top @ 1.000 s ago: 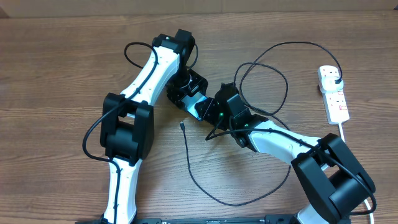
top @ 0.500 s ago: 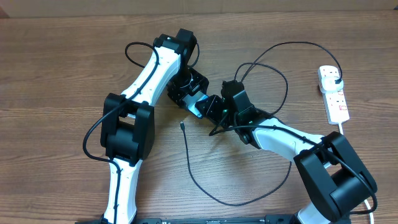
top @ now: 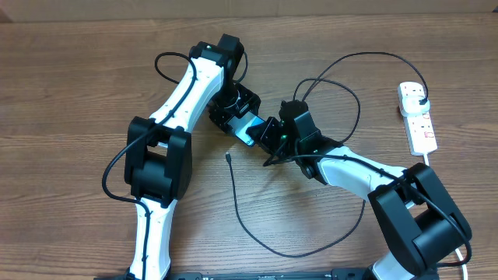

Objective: Plug charger to phone and switch on socket

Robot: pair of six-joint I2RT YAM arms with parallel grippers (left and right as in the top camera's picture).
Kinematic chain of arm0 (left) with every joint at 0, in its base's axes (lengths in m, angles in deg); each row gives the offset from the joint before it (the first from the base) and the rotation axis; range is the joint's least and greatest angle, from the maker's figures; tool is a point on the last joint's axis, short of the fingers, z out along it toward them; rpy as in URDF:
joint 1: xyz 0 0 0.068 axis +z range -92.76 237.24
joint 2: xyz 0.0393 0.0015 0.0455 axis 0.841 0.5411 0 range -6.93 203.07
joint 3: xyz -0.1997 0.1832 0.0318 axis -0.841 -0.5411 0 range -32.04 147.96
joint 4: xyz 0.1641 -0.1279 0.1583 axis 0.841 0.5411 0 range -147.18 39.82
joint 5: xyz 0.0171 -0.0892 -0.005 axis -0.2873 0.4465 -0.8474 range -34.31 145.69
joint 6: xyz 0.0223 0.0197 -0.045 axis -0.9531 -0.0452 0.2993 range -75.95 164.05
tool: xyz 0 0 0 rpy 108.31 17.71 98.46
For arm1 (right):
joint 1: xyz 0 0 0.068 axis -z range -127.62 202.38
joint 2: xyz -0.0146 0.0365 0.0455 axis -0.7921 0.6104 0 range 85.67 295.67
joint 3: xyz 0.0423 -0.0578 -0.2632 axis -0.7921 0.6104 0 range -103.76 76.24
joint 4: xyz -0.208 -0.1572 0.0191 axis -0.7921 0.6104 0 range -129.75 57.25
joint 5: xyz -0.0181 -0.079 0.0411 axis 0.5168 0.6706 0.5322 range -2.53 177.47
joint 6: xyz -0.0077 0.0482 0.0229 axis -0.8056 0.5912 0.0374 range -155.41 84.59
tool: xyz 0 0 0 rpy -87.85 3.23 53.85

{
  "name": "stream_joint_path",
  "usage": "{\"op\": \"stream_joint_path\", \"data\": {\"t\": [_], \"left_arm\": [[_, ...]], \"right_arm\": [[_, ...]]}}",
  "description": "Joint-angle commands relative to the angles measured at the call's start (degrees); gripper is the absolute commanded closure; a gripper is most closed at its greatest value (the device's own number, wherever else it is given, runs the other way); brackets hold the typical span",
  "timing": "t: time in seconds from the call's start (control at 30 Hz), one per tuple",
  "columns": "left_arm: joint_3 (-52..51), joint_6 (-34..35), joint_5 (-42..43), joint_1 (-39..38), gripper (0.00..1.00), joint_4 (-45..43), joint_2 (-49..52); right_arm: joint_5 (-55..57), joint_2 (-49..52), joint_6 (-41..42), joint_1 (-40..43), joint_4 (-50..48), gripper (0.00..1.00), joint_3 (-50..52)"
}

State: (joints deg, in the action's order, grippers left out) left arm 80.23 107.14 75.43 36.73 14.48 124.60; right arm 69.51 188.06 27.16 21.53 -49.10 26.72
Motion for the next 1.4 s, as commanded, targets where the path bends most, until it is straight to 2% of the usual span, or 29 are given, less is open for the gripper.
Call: {"op": "stream_joint_path", "data": {"t": [0.0,0.07,0.17,0.27,0.43,0.63,0.73,0.9,1.07,1.2,1.23,1.27,1.3,1.37], "left_arm": [[0.09,0.15,0.17,-0.90,0.96,0.31,-0.42],[0.09,0.04,0.20,-0.90,0.87,0.33,-0.42],[0.09,-0.66,0.22,-0.74,0.69,0.70,-0.42],[0.09,-1.99,0.22,-0.07,0.59,1.66,-0.42],[1.09,-7.85,1.25,2.80,0.57,4.50,-1.40],[1.16,-17.29,1.22,6.36,0.57,5.18,-7.87],[1.14,-18.93,-3.52,7.41,0.59,7.13,-13.16],[0.92,-19.02,-16.33,7.15,0.53,11.56,-22.71],[-3.74,-21.22,-18.47,6.60,0.48,11.89,-31.65],[-15.32,-21.55,-18.08,6.62,0.30,6.88,-38.93],[-19.17,-21.57,-17.03,6.62,0.23,4.59,-40.89],[-24.00,-21.57,-15.32,6.62,0.06,1.49,-43.21],[-26.71,-21.59,-14.08,6.62,0.00,-0.48,-44.50],[-33.68,-21.57,-10.03,6.62,0.01,-6.67,-47.67]], "right_arm": [[-0.15,-0.24,-2.29,-0.42,-0.66,0.96,-1.62],[-0.13,-0.24,-2.29,-0.39,-0.66,0.96,-1.62],[0.20,-0.24,-2.32,-0.22,-0.63,0.96,-1.62],[0.28,-0.24,-2.38,0.44,-0.61,0.96,-1.62],[0.13,-0.24,-2.99,3.69,1.95,0.96,-1.62],[-5.18,-0.83,-4.52,8.57,3.13,0.96,-1.62],[-6.40,-2.49,-6.25,10.34,3.78,0.96,-1.62],[-6.58,-7.76,-9.38,11.10,6.78,0.96,-1.62],[-6.60,-13.86,-10.38,11.10,10.19,0.96,-1.62],[-6.78,-17.77,-10.36,11.10,12.83,0.96,-1.62],[-7.37,-18.67,-10.36,11.10,13.11,0.96,-1.62],[-8.35,-19.47,-10.36,11.10,13.11,0.96,-1.62],[-8.83,-19.80,-10.38,11.10,13.11,0.96,-1.62],[-10.71,-20.15,-10.34,11.10,13.11,0.96,-1.62]]}}
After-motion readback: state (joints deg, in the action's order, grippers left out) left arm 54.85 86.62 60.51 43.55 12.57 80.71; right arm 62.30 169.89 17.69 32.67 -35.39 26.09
